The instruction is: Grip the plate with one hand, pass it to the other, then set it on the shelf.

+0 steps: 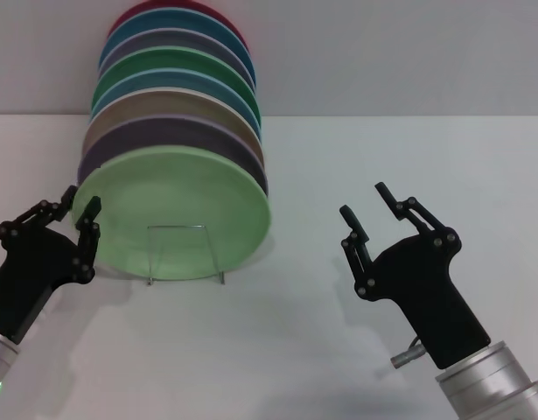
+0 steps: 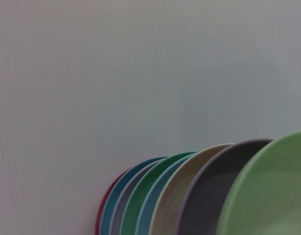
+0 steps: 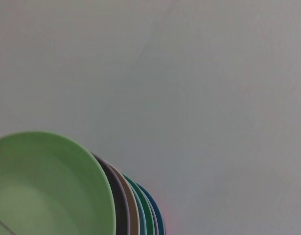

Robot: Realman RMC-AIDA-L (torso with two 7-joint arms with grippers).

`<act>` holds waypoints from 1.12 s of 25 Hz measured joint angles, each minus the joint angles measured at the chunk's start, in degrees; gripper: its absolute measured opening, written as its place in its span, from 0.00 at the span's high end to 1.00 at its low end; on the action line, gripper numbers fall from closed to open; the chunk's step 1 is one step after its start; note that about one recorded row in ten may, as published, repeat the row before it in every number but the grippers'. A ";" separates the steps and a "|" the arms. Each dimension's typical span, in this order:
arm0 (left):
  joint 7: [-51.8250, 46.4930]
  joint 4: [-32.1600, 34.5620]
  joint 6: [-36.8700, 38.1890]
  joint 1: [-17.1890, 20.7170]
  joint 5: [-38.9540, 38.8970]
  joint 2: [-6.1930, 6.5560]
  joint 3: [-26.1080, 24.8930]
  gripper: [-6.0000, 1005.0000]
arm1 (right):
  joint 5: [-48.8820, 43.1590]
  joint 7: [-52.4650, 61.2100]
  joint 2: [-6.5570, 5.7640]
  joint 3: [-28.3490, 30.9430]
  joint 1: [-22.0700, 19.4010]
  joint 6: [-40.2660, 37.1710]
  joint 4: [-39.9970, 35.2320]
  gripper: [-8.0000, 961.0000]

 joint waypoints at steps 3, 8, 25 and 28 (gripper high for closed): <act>-0.24 0.00 1.41 0.46 -0.33 0.08 -0.21 0.83 | 0.01 0.07 -0.05 0.42 0.04 0.00 -0.43 0.58; -0.27 0.01 8.17 4.04 -0.53 0.17 -0.93 0.73 | 2.14 2.34 0.03 3.15 1.07 -0.04 -2.03 0.58; -12.28 -4.61 10.15 7.88 -0.66 0.09 -10.23 0.23 | 9.65 28.07 -0.43 9.27 6.44 0.61 -13.37 0.57; -15.41 -4.90 8.52 7.13 -0.66 0.05 -13.71 0.24 | 9.53 35.96 -0.47 11.19 6.60 0.33 -16.00 0.52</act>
